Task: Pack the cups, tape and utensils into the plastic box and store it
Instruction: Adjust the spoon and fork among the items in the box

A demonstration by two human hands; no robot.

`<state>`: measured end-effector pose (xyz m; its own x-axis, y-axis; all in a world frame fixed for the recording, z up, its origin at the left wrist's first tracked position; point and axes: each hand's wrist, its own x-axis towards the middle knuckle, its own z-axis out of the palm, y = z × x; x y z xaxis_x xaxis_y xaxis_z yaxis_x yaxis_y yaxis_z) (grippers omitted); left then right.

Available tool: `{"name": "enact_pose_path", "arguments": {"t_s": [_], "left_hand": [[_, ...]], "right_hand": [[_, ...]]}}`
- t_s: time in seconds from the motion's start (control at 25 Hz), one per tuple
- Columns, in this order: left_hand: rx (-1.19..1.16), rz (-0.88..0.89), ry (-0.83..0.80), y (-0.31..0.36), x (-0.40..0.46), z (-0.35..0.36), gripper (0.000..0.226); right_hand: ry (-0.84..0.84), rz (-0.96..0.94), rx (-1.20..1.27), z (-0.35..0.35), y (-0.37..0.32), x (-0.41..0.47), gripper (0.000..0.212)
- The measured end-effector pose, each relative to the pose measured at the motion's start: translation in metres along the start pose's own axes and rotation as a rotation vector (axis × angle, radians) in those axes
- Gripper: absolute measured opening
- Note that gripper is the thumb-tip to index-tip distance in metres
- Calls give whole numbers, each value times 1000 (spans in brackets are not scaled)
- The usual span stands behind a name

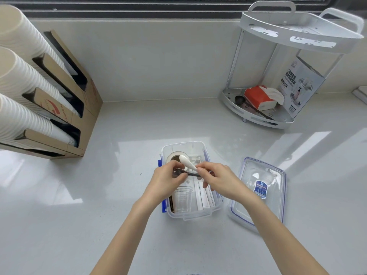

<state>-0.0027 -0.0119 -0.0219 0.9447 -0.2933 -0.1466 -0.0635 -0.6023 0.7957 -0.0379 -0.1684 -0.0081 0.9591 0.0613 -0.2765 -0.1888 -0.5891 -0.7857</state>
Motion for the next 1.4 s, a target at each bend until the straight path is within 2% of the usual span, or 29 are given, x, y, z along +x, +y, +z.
{"name": "enact_pose_path", "arguments": {"t_s": [0.24,0.36,0.52,0.6,0.84,1.0,1.16,1.4], "left_hand": [[-180,-120,124,7,4,9,45],[-139,-95,174,11,12,20,51],[-155,-71,83,19,17,34,51],[-146,-74,11,22,15,40,42],[-42,-112,-67,12,11,48,22],[85,-74,-52,8,11,46,29],[157,-66,-105,4,9,44,31],[195,-54,-144,0,10,44,28]], "right_hand": [[81,-9,62,7,4,0,24],[171,69,127,10,6,2,25],[223,164,96,24,10,8,30],[231,173,45,31,13,13,32],[122,191,-240,42,13,15,29],[79,202,-345,45,10,17,29],[27,201,-407,48,12,18,30],[17,196,-412,47,12,15,33]]}}
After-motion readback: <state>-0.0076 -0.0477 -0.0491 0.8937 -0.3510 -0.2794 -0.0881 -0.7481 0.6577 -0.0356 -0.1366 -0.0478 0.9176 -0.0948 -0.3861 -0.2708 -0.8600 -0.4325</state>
